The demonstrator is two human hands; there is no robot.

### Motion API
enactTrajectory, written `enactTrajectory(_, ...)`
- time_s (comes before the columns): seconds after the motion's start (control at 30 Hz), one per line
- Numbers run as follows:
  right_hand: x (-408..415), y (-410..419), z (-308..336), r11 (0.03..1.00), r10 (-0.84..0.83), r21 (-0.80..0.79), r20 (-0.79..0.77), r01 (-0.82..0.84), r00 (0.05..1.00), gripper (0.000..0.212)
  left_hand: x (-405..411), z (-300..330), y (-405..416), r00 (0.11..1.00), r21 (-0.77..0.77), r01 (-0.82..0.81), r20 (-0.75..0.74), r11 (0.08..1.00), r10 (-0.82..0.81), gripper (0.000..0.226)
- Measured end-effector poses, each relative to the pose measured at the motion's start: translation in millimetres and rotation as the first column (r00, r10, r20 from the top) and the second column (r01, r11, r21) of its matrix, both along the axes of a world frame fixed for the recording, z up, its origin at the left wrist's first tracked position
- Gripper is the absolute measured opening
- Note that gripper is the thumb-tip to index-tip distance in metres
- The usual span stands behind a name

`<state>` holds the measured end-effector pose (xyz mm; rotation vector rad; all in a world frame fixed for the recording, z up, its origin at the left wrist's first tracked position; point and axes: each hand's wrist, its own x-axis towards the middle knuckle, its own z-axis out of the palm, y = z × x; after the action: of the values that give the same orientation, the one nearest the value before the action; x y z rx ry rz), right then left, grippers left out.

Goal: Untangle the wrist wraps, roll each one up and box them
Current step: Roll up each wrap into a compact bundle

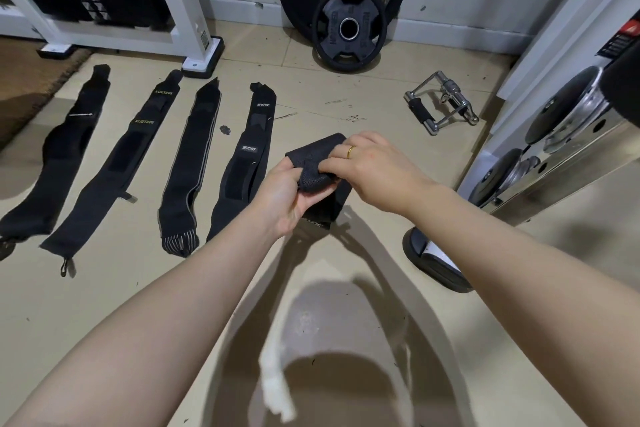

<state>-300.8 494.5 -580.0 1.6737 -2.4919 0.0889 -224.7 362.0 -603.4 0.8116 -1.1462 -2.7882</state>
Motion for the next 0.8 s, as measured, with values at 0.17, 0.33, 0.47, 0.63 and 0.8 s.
enactTrajectory(0.17, 3.0, 2.0, 13.4, 0.989, -0.107, 0.137, 0.375, 0.059, 0.921, 0.034, 3.5, 0.7, 6.8, 1.0, -0.067, 0.016, 0.026, 0.998, -0.014, 0.038)
enactTrajectory(0.33, 3.2, 2.3, 32.0, 0.967, -0.255, 0.167, 0.704, 0.195, 0.663, 0.034, 10.9, 5.1, 12.0, 0.995, 0.008, 0.049, 0.09, 0.999, -0.049, 0.033)
enactTrajectory(0.47, 6.9, 2.2, 29.4, 0.929, -0.288, 0.144, 0.859, 0.339, 0.423, 0.021, 12.6, 9.7, 7.5, 0.98, -0.183, 0.197, 0.047, 0.963, -0.192, 0.026)
enactTrajectory(0.63, 4.0, 4.2, 20.5, 0.806, -0.244, 0.114, 0.958, 0.581, 0.151, 0.03, 8.4, 25.7, -11.5, 0.906, -0.456, 0.4, 0.064, 0.795, -0.419, 0.02)
enactTrajectory(0.8, -2.0, 1.1, 47.7, 0.906, -0.366, 0.11, 0.689, 0.409, 0.626, 0.055, -4.4, 68.1, -26.4, 0.753, -0.814, 0.524, 0.305, 0.251, -0.583, 0.018)
